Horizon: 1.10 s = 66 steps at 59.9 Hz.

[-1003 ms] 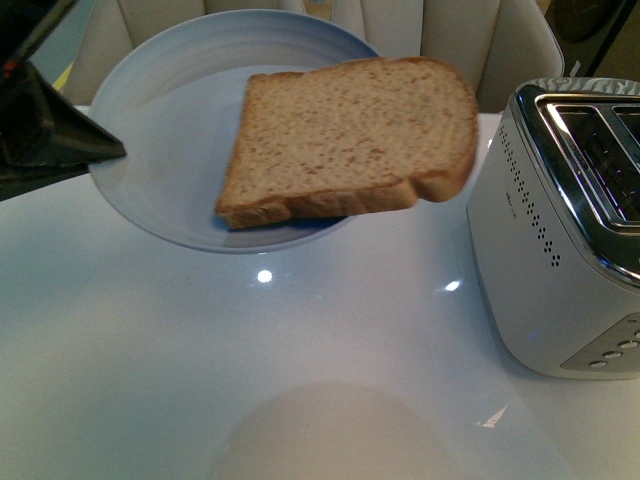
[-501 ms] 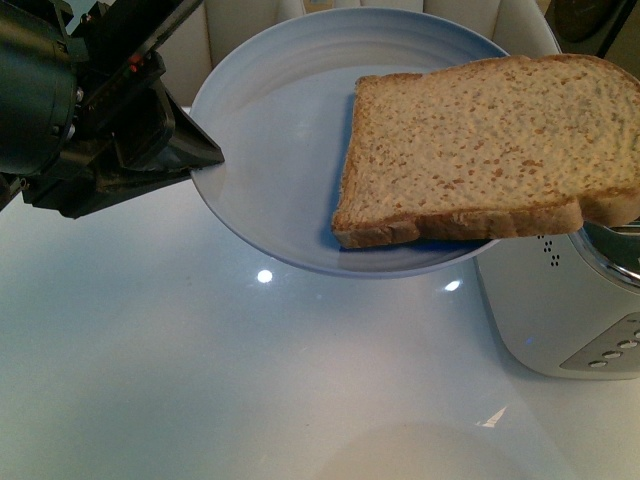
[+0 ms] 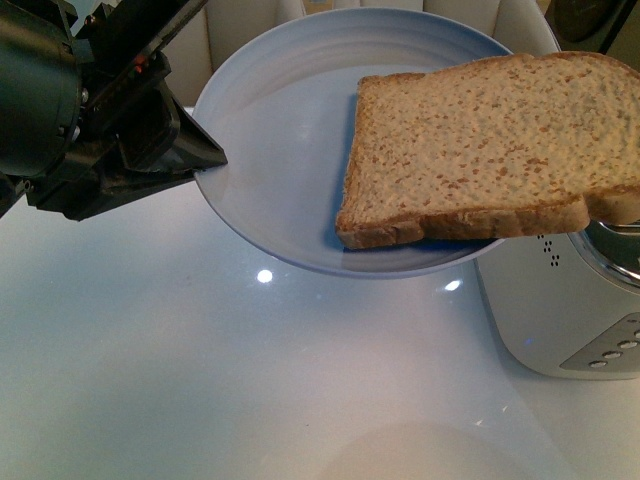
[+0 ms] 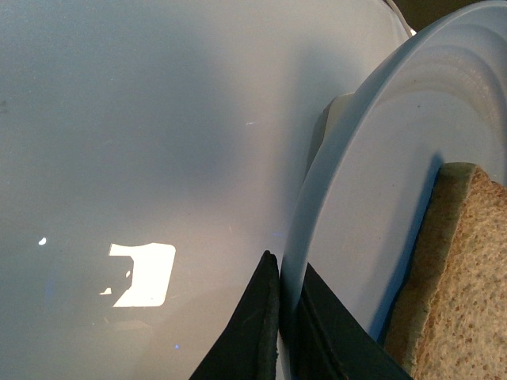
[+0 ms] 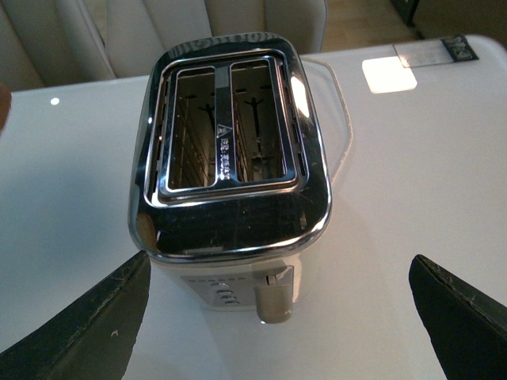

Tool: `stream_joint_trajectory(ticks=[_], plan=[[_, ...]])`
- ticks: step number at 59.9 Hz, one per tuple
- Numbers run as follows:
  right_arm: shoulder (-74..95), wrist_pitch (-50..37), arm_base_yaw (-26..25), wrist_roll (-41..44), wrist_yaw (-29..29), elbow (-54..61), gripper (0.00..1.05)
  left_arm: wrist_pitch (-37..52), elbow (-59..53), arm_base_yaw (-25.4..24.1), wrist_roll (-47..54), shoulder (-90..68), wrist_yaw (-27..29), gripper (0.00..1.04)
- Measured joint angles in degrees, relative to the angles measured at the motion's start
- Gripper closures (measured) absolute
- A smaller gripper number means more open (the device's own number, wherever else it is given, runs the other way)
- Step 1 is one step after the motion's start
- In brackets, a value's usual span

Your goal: Left arm holds plate, right arm toasts bread

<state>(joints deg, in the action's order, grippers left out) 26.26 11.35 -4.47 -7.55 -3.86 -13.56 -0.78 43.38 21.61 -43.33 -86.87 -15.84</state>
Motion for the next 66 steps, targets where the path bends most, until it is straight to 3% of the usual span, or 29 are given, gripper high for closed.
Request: stream_joint_trajectory(ticks=[12, 23, 41, 66], plan=[[10.32, -3.98, 5.49, -11.08, -7.28, -6.25, 0.09, -0.02, 0.0, 0.07, -0.04, 0.0, 0.04, 1.02], [16.13, -9.38, 11.52, -20.33, -10.62, -8.35, 0.09, -0.28, 0.0, 0.22, -0.04, 0.0, 0.07, 1.02], [28.24, -19.58, 18.51, -28.55, -9.49, -8.57, 0.09, -0.35, 0.0, 0.9, -0.09, 0.0, 0.39, 1.02], [33.11, -23.41, 21.57, -33.11, -8.98, -8.55, 0.09, 0.07, 0.0, 1.33, -1.11, 0.0, 0.0, 1.02]])
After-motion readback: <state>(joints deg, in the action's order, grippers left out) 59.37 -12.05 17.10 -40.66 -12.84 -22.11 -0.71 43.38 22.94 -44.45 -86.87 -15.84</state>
